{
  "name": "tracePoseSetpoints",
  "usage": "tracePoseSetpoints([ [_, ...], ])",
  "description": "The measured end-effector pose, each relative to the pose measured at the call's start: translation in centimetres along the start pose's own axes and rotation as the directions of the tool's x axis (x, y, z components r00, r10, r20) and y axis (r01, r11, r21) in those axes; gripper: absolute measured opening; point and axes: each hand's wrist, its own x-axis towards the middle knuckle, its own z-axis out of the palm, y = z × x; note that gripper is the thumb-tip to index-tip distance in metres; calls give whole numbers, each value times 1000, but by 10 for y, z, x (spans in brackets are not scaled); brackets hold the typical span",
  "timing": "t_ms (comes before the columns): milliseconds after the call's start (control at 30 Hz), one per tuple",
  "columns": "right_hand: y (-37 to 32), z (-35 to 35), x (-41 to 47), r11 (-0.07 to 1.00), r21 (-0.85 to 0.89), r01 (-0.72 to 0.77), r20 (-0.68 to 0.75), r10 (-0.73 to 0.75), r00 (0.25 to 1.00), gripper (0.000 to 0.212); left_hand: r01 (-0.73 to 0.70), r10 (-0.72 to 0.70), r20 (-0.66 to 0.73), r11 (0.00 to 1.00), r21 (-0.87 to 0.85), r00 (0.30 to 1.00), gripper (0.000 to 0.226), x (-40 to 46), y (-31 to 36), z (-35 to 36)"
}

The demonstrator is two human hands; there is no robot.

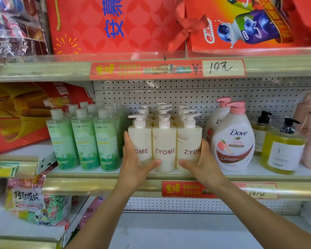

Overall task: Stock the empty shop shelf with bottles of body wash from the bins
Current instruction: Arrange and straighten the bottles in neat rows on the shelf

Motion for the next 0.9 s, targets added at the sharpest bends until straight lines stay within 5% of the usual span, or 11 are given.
tracePoseSetpoints([
  [233,2,-3,3,998,-55,-32,8,33,999,80,8,-9,12,997,81,1000,113,3,-11,-5],
  [900,-3,-5,-4,997,-71,-5,25,7,1000,78,57,-52,-62,995,77,997,112,-5,1,-3],
])
